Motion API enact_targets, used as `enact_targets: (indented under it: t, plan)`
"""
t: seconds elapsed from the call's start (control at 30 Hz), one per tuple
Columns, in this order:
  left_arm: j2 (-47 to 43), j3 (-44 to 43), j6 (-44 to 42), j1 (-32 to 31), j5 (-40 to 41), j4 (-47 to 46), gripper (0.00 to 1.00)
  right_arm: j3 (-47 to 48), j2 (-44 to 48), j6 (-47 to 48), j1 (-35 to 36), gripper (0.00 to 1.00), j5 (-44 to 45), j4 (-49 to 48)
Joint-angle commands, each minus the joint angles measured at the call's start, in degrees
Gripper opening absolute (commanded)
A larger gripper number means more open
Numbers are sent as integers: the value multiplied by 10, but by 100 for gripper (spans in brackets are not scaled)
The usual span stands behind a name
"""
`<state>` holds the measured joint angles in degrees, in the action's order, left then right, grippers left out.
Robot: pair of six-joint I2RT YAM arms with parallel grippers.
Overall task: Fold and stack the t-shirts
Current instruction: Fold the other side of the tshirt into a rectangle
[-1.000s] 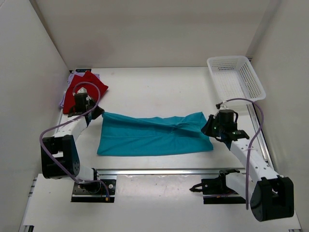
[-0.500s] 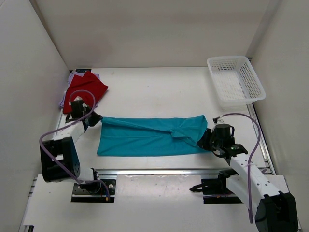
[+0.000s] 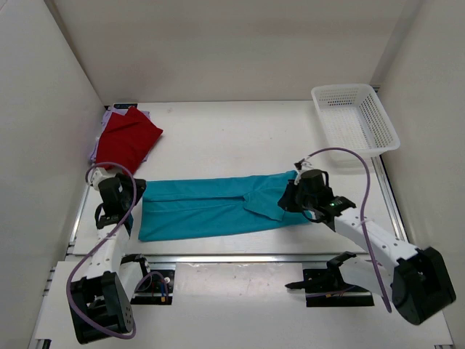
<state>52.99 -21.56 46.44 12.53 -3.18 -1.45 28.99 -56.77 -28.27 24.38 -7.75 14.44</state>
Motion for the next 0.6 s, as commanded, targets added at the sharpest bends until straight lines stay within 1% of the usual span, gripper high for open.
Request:
enact_targets:
  t: [0.0, 0.07, 0.1, 0.13, 0.17, 0.2, 0.23, 0.27, 0.3, 0.33, 0.37, 0.4, 0.43, 0.5, 0.57]
  plan:
    - [-31, 30, -9, 14, 31, 6, 56, 50, -56, 7, 36, 9, 28, -57]
    - [-40, 35, -22, 18, 58, 15, 92, 58, -84, 11, 44, 15, 23, -79]
    - [-40, 36, -26, 20, 59, 14, 98, 59, -97, 9, 44, 16, 18, -96]
    - [-39, 31, -28, 19, 44, 15, 96, 69, -106, 15, 41, 15, 6, -93]
    - [-30, 20, -29, 15, 37, 6, 91, 86, -130, 27, 50, 9, -2, -96]
    - [-18, 6, -29, 4, 34, -5, 79, 94, -151, 30, 51, 2, 2, -96]
    - [-11, -5, -35, -17, 34, -8, 65, 110, -159, 37, 64, 0, 12, -95]
    - [4, -24, -45, -54, 37, -9, 46, 123, -183, 49, 73, 0, 12, -93]
    - [23, -48, -49, -92, 50, -1, 36, 126, -203, 51, 79, 0, 14, -96]
    - [44, -65, -63, -112, 58, -1, 27, 128, -217, 52, 82, 0, 6, -102]
    - [54, -67, -65, -148, 49, -4, 24, 123, -222, 49, 87, 0, -2, -108]
    - [75, -74, -68, -168, 40, -18, 23, 123, -235, 52, 94, 0, -3, -116]
    - [84, -74, -67, -181, 26, -24, 21, 121, -241, 51, 98, 0, -9, -123]
    - [131, -77, -76, -212, 6, -35, 19, 121, -257, 50, 119, 0, -3, -122]
    - [162, -68, -80, -223, -2, -51, 18, 110, -265, 49, 131, 0, 8, -120]
